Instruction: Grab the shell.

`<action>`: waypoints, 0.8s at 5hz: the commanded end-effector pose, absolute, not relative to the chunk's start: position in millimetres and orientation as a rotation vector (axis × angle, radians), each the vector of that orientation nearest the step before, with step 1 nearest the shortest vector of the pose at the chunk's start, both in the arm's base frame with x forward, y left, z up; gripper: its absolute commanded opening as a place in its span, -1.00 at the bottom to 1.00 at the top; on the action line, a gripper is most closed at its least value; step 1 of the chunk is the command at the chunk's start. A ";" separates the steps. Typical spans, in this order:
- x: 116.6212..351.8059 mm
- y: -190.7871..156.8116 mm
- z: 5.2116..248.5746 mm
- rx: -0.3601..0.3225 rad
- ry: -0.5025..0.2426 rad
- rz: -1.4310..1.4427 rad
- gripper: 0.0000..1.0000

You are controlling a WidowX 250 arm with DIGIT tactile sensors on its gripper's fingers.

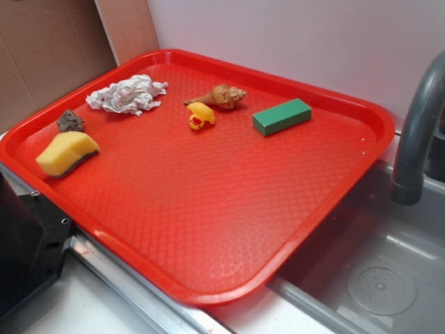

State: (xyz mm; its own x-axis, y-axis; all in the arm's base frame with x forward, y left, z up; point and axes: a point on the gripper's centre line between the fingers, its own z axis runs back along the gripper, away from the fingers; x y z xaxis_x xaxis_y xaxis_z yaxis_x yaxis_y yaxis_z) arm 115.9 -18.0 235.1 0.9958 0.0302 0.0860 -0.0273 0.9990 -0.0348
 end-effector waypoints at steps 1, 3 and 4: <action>115.9 -18.0 235.1 -0.034 -0.087 0.029 1.00; 210.2 12.8 188.2 0.010 -0.238 -0.104 1.00; 248.0 17.7 177.0 0.036 -0.264 -0.165 1.00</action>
